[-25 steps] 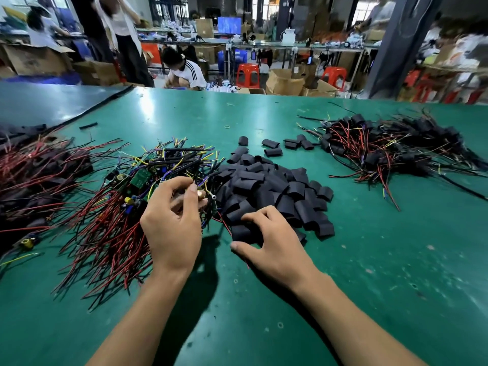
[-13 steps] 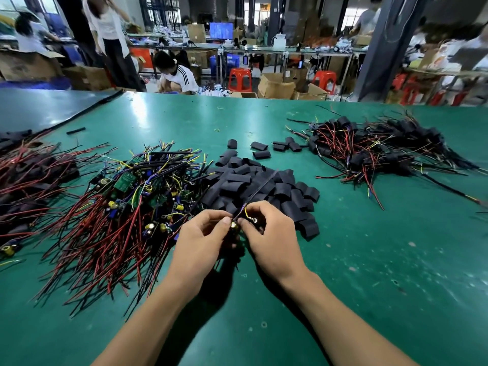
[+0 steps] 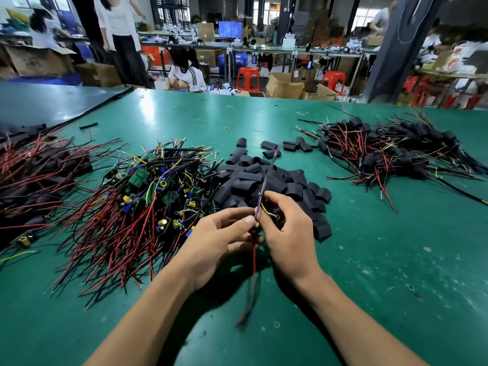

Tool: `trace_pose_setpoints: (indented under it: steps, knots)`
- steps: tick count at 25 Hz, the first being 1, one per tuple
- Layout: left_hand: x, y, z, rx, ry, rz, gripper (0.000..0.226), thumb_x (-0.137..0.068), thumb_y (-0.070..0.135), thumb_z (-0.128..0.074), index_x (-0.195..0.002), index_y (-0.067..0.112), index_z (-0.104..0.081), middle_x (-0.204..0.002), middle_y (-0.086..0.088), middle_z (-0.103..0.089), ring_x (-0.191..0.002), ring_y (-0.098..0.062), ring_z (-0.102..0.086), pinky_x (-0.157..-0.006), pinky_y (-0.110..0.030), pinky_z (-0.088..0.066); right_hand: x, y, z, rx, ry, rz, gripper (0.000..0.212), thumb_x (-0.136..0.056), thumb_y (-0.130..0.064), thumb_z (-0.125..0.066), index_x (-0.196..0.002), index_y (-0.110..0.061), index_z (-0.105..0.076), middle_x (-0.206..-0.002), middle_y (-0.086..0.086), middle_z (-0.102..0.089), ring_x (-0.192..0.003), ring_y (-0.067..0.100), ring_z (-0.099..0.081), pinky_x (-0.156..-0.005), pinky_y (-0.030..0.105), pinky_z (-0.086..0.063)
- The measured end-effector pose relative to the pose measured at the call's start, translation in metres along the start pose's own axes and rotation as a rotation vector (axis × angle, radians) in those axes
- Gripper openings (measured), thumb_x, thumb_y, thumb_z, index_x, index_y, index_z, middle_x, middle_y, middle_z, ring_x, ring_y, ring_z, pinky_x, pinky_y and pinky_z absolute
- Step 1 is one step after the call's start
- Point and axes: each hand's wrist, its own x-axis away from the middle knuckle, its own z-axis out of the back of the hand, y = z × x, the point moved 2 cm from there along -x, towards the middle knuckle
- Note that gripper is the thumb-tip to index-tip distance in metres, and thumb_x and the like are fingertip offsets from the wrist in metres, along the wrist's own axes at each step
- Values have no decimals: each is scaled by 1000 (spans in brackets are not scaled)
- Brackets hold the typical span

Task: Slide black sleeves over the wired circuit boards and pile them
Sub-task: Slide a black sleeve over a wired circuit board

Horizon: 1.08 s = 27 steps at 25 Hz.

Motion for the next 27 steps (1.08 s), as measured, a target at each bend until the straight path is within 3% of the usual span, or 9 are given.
trace_pose_setpoints:
  steps: [4, 7, 9, 11, 14, 16, 19, 23, 27]
  knots:
    - [-1, 0, 6, -315, 32, -73, 17, -93, 6, -64, -107, 11, -73, -82, -3, -73, -63, -11, -56, -58, -22, -44, 0, -6, -1, 7, 4, 16, 34, -92, -23, -64, -126, -21, -66, -113, -11, -66, -106, -2, -59, -92, 8, -40]
    - [-2, 6, 7, -73, 40, -89, 25, -93, 3, -60, -115, 8, -71, -90, -8, -73, -64, -16, -61, -59, -24, -51, -4, -3, 1, -60, 35, -66, 41, -94, -25, -60, -134, -23, -61, -119, -9, -64, -110, -2, -56, -98, 10, -39]
    - [-2, 12, 7, 130, 34, -137, 23, -92, 0, -57, -112, 2, -67, -89, -14, -71, -64, -20, -65, -59, -25, -57, -8, 3, 3, -191, 68, -210, 35, -95, -24, -62, -129, -30, -62, -114, -1, -69, -100, 14, -64, -97, 31, -51]
    - [-3, 16, 8, 226, 31, -196, 17, -91, -1, -55, -105, 1, -63, -93, -18, -70, -74, -28, -71, -70, -30, -61, -12, 5, 6, -380, 119, -368, 23, -94, -18, -66, -115, -29, -65, -97, 9, -72, -81, 35, -69, -79, 49, -59]
    - [-5, 19, 14, 286, 94, -226, 13, -95, -6, -49, -96, 3, -58, -100, -25, -67, -91, -38, -72, -79, -36, -61, -19, 10, 14, -691, 228, -526, 18, -94, -7, -65, -107, -14, -55, -95, 18, -69, -68, 31, -73, -62, 37, -60]
    - [-6, 21, 18, 285, 163, -232, 15, -95, -8, -47, -92, 2, -56, -102, -29, -65, -94, -42, -71, -83, -40, -60, -23, 14, 20, -802, 264, -570, 19, -96, -5, -62, -111, -12, -52, -86, 10, -70, -67, 28, -73, -61, 32, -59]
    - [-7, 21, 20, 268, 225, -248, 15, -90, -11, -53, -85, 4, -55, -98, -25, -66, -91, -40, -72, -83, -38, -60, -26, 20, 27, -826, 287, -612, 17, -97, -8, -59, -114, -12, -58, -80, 3, -67, -66, 24, -71, -60, 30, -58]
    - [-7, 19, 18, 286, 237, -242, 19, -88, -10, -57, -78, 6, -54, -95, -19, -68, -91, -37, -73, -82, -34, -61, -28, 25, 32, -813, 347, -627, 4, -96, -17, -65, -98, -14, -63, -75, 4, -60, -58, 14, -65, -57, 25, -55]
    - [-5, 21, 18, 387, 218, -202, 20, -89, -9, -56, -76, 6, -54, -93, -17, -72, -96, -36, -73, -74, -29, -61, -31, 23, 33, -909, 364, -602, 16, -88, -25, -74, -88, -14, -62, -63, -2, -58, -52, 10, -59, -52, 23, -52]
